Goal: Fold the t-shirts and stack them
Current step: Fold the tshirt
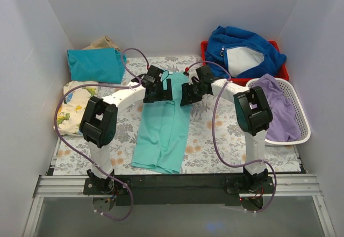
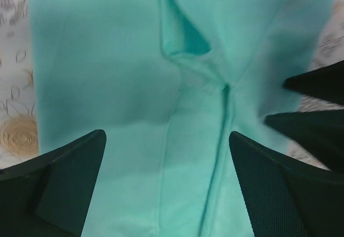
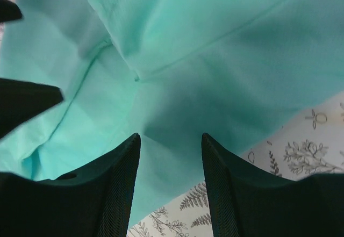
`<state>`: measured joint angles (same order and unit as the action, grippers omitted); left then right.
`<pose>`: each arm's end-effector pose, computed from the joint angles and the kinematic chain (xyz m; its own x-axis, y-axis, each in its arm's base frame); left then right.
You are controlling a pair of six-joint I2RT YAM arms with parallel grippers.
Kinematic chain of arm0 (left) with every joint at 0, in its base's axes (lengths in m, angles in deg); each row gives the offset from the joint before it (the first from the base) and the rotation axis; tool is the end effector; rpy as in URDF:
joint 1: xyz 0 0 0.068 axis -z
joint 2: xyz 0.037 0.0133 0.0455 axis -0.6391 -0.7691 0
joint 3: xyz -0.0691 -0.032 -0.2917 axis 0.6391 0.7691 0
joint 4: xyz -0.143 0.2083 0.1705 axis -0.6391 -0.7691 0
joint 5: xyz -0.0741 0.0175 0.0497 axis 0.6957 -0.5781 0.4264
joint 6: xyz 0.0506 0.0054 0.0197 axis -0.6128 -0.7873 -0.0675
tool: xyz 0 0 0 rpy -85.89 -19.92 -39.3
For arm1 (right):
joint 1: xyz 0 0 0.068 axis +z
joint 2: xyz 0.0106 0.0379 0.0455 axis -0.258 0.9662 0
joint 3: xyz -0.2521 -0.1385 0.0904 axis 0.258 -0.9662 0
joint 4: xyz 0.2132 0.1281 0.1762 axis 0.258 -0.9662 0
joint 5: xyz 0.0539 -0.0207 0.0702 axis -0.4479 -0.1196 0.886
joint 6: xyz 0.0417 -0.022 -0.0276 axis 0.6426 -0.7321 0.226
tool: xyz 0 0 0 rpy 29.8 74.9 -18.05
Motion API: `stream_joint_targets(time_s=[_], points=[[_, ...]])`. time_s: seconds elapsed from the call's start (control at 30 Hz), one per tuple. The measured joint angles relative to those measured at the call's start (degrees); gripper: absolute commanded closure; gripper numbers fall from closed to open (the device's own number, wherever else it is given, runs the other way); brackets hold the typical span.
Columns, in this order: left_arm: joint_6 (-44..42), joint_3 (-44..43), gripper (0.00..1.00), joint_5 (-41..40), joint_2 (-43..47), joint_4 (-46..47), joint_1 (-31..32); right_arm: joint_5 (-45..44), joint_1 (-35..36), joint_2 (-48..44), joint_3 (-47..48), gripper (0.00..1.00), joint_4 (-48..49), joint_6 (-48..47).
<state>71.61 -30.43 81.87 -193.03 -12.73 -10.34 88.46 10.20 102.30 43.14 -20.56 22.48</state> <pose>0.3983 -0.2214 0.2045 -0.7254 -0.6398 -0.2539 -0.5063 0.7458 -0.4330 0.4518 0.2309 0.1683 -0.7724 -0.2677 -0.5759 -0.5622 0.7101 0.4239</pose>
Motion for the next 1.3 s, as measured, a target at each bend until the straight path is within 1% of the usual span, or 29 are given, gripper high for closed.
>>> stream_joint_targets(time_s=[0.07,0.2,0.27,0.4,0.5,0.63,0.8,1.03,1.17,1.3], points=[[-1.0,-2.2,0.02,1.3,0.0,1.8,-0.3,-1.2,0.0,-1.7,-3.4,0.44,0.7,0.0],[-2.1,-6.8,0.02,7.2,0.0,6.4,-0.7,-3.4,0.0,-6.7,-9.7,0.44,1.4,0.0],[-2.1,-10.0,0.02,12.0,-1.2,8.4,-1.1,-4.2,0.0,-9.6,-12.3,0.44,1.6,0.1],[-1.4,-16.7,0.02,20.9,-6.8,12.4,-1.9,-6.6,0.0,-15.9,-17.5,0.44,2.2,0.2],[-0.5,-17.5,0.02,26.1,-11.3,14.0,-2.3,-7.9,0.0,-19.6,-19.7,0.44,2.2,0.2],[0.3,-17.0,0.02,30.1,-16.6,14.1,-2.7,-9.4,0.0,-23.2,-21.2,0.43,2.5,0.3],[0.6,-13.8,0.02,31.2,-17.3,13.4,-3.0,-12.1,0.0,-26.7,-22.0,0.43,2.4,0.2],[-0.5,-11.8,0.02,25.3,-15.5,12.7,-3.0,-13.6,0.0,-27.9,-22.5,0.43,2.4,0.4],[-0.7,-13.9,0.02,21.3,-16.2,11.1,-3.1,-13.6,0.0,-28.4,-25.1,0.43,2.1,1.1],[-0.2,-19.7,0.02,18.3,-19.7,9.7,-3.6,-11.5,0.1,-30.8,-27.9,0.43,1.2,2.2]])
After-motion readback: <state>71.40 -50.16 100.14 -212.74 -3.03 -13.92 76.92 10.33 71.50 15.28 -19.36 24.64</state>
